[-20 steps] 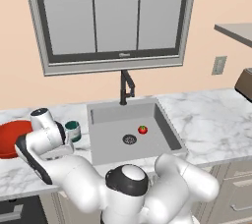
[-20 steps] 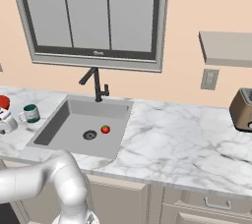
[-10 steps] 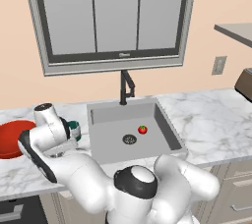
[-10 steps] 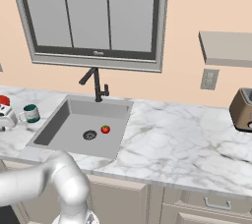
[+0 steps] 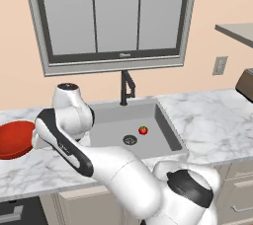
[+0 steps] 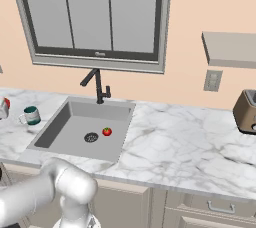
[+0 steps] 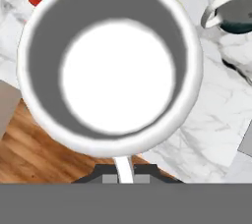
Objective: Clear the mugs and bowl far away from the sink.
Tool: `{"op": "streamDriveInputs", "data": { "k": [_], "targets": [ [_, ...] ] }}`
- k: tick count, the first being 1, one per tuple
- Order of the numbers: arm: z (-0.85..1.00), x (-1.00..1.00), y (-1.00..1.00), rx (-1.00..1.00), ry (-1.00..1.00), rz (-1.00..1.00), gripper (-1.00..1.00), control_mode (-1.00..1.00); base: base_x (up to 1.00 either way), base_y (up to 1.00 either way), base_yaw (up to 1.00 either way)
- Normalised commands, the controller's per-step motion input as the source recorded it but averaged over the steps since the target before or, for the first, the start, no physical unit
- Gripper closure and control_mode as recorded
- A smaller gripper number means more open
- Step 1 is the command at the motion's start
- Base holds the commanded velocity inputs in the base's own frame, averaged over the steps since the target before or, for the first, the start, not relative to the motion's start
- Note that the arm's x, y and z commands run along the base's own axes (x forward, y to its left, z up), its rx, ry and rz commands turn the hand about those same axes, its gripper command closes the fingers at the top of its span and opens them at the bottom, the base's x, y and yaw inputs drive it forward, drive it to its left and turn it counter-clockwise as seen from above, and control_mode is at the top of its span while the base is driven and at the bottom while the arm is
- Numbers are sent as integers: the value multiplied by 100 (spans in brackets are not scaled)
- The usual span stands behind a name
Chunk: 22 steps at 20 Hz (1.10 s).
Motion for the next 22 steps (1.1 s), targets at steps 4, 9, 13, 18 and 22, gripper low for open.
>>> {"op": "streamDriveInputs", "data": {
  "k": [4, 9, 13, 18, 22],
  "targets": [
    [71, -90, -72, 9, -10, 31, 100, -100, 0, 0, 0],
    [20, -54, -90, -12, 0, 29, 100, -100, 0, 0, 0],
    [0, -49, -100, -15, -10, 17, 100, -100, 0, 0, 0],
    [-15, 0, -100, 1, -7, 0, 100, -100, 0, 0, 0],
    [-14, 0, -91, 8, 0, 0, 100, -100, 0, 0, 0]
  ]
}}
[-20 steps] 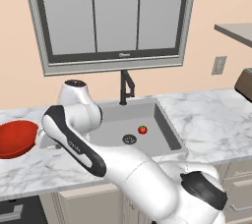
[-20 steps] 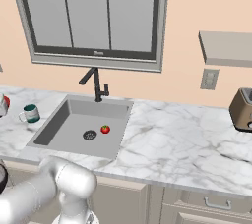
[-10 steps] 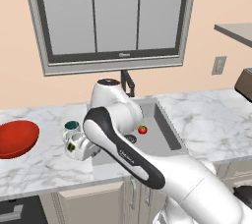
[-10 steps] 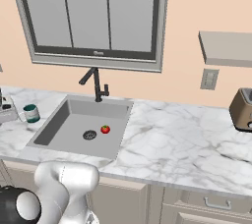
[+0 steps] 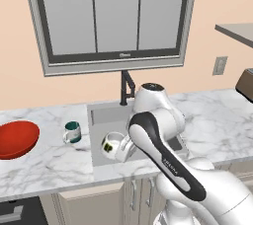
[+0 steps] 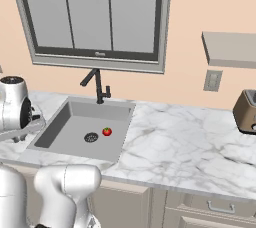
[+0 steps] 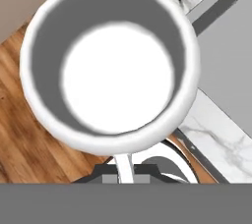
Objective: Clear the mugs and bowl far away from the sink.
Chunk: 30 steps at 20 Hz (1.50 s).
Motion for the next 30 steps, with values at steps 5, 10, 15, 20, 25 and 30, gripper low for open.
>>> {"op": "streamDriveInputs", "data": {
  "k": [5, 10, 15, 20, 25, 30],
  "targets": [
    [-1, 0, -11, 0, 0, 0, 100, -100, 0, 0, 0],
    [0, 0, 0, 0, 0, 0, 100, -100, 0, 0, 0],
    [0, -2, 0, 0, 0, 0, 100, 100, -4, 5, 1],
    [0, 0, 0, 0, 0, 0, 100, 100, -21, 40, 19],
    [0, 0, 0, 0, 0, 0, 100, 100, -44, 48, 27],
    [0, 0, 0, 0, 0, 0, 100, 100, -63, 61, 42]
  ]
}}
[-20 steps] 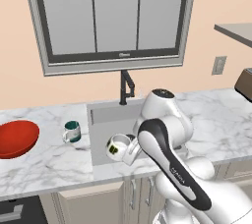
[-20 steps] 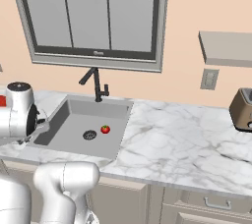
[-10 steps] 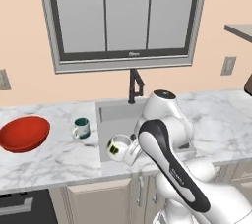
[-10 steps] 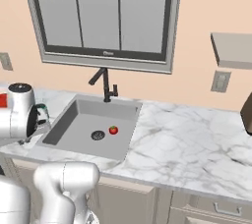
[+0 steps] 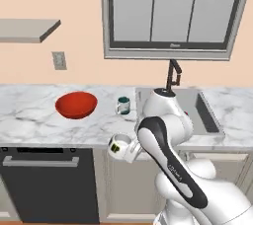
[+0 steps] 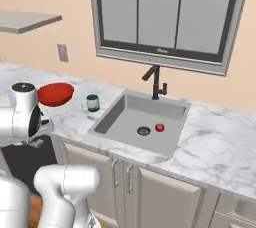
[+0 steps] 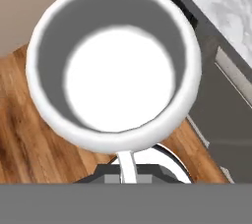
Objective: Clear the mugs and bowl far away from the sink.
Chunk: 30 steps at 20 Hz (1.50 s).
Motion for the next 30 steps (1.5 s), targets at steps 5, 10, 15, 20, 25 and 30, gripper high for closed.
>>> {"op": "streamDriveInputs", "data": {
  "k": [5, 10, 15, 20, 25, 30],
  "targets": [
    [0, 0, 0, 0, 0, 0, 100, 100, -52, 21, 71],
    [0, 0, 0, 0, 0, 0, 100, 100, -18, 16, 83],
    [0, 0, 0, 0, 0, 0, 100, 100, 0, 8, 77],
    [0, 0, 0, 0, 0, 0, 100, 100, 0, 0, 77],
    [0, 0, 0, 0, 0, 0, 100, 100, -5, 7, 73],
    [0, 0, 0, 0, 0, 0, 100, 100, -1, 10, 71]
  ]
}}
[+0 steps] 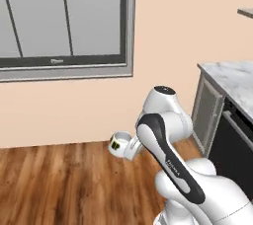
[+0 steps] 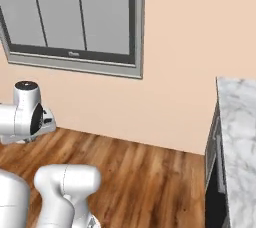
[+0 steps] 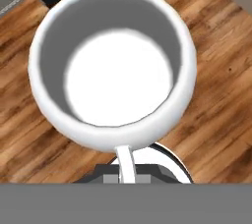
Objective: Clear the mugs and bowl far away from the sink.
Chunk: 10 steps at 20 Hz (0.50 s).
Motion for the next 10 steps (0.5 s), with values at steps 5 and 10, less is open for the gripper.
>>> {"op": "streamDriveInputs", "data": {
  "k": [5, 10],
  "targets": [
    [0, 0, 0, 0, 0, 0, 100, 100, 0, 0, 72],
    [0, 0, 0, 0, 0, 0, 100, 100, 0, 1, 67]
  ]
}}
